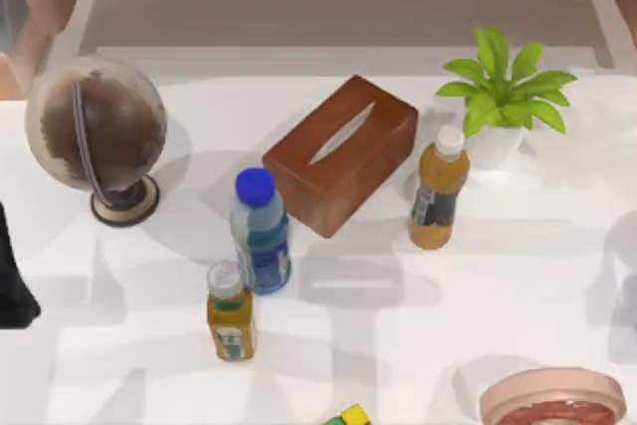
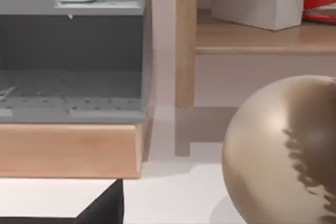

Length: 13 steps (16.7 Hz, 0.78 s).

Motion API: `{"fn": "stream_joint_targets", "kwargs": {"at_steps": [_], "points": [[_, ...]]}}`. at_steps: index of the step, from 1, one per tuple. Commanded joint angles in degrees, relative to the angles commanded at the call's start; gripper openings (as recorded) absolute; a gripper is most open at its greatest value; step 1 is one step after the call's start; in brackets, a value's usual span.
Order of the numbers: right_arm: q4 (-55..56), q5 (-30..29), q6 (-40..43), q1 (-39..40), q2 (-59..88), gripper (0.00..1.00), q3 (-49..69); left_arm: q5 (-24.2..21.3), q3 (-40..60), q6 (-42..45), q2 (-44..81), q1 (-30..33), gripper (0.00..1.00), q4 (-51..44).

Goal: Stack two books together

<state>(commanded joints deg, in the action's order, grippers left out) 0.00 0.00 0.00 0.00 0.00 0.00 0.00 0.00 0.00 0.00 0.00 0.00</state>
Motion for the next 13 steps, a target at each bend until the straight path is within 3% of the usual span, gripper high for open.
{"fn": "stream_joint_targets", "kwargs": {"at_steps": [6, 13], "points": [[0.0, 0.0, 0.0, 0.0, 0.0, 1.0, 0.0, -1.35, 5.16, 0.01, 5.96, -1.19, 1.0, 2.36], [0.0, 0.0, 0.0, 0.0, 0.0, 1.0, 0.0, -7.32, 27.83, 0.05, 38.4, -6.49, 1.0, 12.78]]}}
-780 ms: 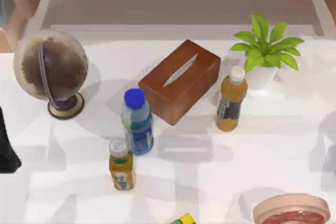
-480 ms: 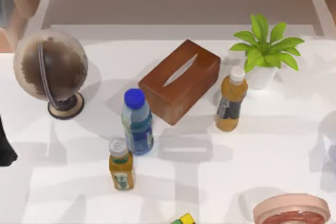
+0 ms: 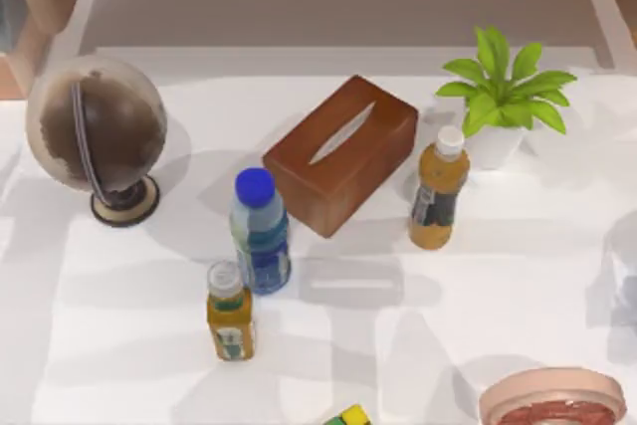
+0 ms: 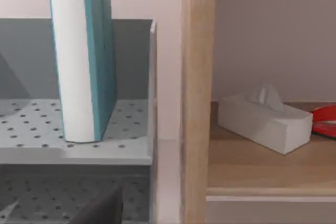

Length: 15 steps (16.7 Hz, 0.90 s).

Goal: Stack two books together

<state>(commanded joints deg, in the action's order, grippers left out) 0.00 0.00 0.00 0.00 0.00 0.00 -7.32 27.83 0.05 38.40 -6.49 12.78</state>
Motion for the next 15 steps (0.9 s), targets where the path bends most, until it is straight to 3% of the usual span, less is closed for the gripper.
{"fn": "stream_joint_targets", "kwargs": {"at_steps": [9, 15], "points": [[0.0, 0.0, 0.0, 0.0, 0.0, 1.0, 0.0, -8.83, 33.73, 0.06, 51.76, -7.93, 1.0, 15.47], [0.0, 0.0, 0.0, 0.0, 0.0, 1.0, 0.0, -12.4, 47.24, 0.08, 71.81, -10.99, 1.0, 21.67]]}}
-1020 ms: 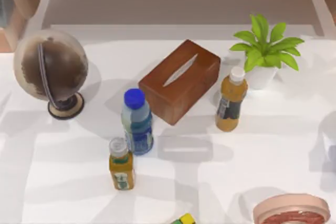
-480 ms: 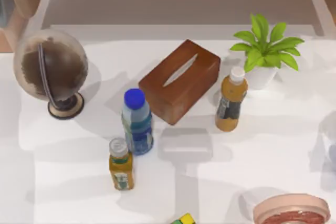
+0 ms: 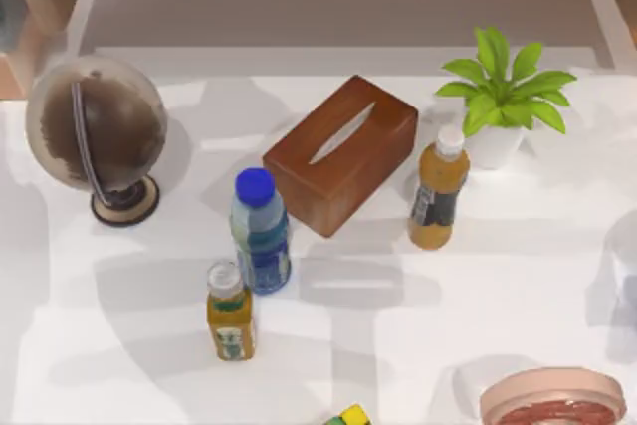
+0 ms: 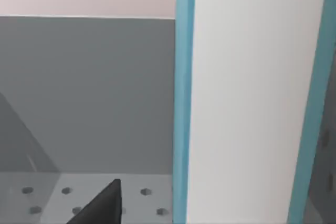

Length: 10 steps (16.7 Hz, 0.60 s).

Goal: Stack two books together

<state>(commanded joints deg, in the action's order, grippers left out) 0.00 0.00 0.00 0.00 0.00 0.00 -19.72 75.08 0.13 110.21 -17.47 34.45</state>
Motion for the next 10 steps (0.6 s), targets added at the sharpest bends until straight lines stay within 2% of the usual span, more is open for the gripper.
{"fn": "stream_joint_targets", "kwargs": {"at_steps": [10], "points": [[0.0, 0.0, 0.0, 0.0, 0.0, 1.0, 0.0, -0.55, 3.36, -0.01, 3.15, -0.58, 1.0, -0.16]]}}
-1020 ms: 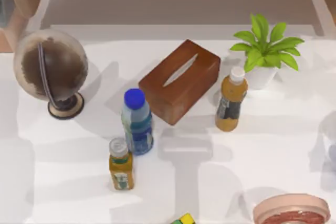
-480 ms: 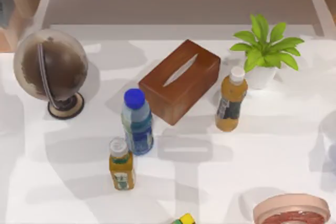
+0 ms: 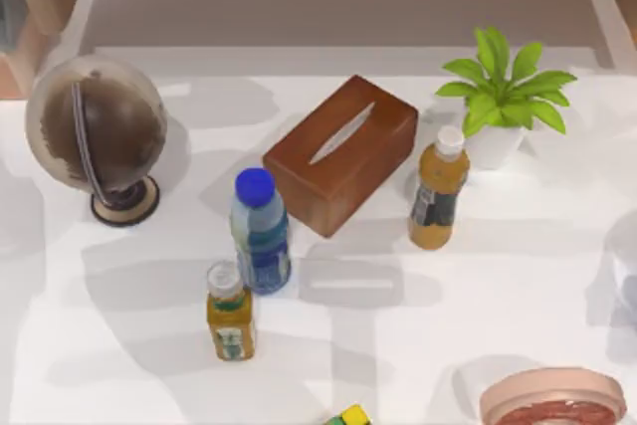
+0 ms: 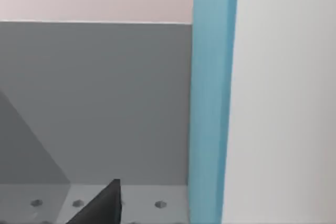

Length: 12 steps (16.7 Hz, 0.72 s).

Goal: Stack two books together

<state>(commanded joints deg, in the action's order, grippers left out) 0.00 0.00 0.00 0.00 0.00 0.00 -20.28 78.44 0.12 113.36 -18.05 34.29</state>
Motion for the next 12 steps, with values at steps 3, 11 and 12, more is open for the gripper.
{"fn": "stream_joint_targets", "kwargs": {"at_steps": [3, 11, 12], "points": [[0.0, 0.0, 0.0, 0.0, 0.0, 1.0, 0.0, 0.17, 3.86, -0.01, 2.45, 0.15, 1.0, -1.26], [0.0, 0.0, 0.0, 0.0, 0.0, 1.0, 0.0, 1.33, 6.92, -0.04, 5.05, 1.43, 0.92, -1.75], [0.0, 0.0, 0.0, 0.0, 0.0, 1.0, 0.0, 1.33, 6.92, -0.04, 5.05, 1.43, 0.85, -1.75]]}}
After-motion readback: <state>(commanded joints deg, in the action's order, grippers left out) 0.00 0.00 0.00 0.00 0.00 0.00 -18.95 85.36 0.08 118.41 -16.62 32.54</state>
